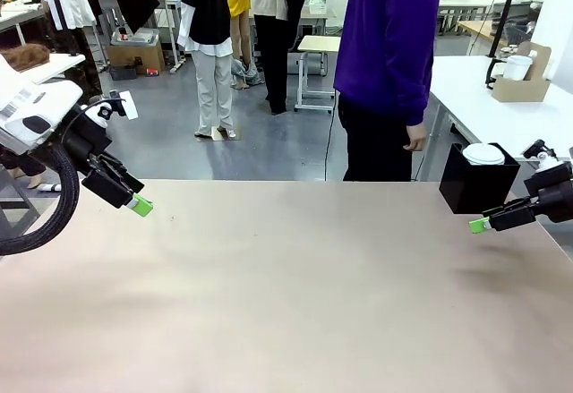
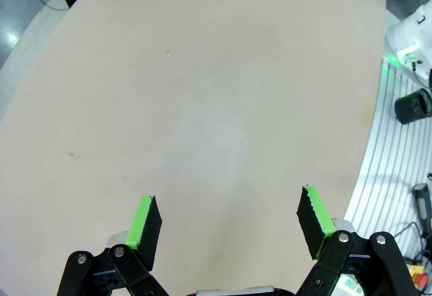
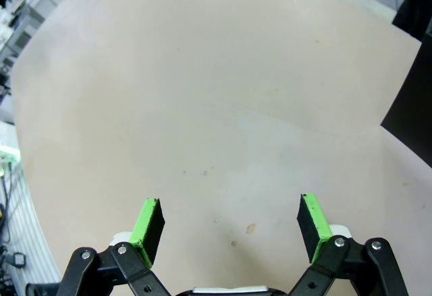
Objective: Pour a drink into a cup and package it in a carrier.
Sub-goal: Insert the held 600 ml Paper Cup into the Cup Carrier.
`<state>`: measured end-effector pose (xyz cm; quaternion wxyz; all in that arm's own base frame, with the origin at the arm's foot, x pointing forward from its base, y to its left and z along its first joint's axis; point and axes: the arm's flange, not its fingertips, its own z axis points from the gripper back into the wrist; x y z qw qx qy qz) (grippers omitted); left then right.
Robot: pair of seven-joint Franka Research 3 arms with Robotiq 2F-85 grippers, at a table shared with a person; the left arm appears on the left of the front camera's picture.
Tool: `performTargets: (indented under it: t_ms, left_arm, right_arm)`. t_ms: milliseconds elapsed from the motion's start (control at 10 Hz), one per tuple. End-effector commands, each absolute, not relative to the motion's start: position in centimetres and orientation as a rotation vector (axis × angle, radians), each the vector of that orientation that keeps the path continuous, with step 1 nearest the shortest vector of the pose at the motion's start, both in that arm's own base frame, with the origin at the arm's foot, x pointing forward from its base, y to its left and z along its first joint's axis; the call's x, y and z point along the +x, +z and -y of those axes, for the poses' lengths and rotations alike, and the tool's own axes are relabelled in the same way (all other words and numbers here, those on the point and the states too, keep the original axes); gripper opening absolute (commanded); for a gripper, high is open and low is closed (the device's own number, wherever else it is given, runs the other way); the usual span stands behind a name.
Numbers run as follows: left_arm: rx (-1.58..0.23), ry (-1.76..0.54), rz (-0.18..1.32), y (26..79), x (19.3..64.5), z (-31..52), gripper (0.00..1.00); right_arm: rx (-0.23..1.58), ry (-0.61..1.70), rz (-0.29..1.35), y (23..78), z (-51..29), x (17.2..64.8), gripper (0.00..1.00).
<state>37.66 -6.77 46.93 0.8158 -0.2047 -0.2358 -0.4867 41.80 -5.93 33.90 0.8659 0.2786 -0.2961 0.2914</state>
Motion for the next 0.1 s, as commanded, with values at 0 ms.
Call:
performTargets:
  t_ms: [0]
  left_arm:
    - [-0.448, -1.043, 0.510, 46.87, 37.66, 6.76, 1.00]
  right_arm:
    - [0.593, 0.612, 0.620, 33.98, 6.08, 41.87, 1.00]
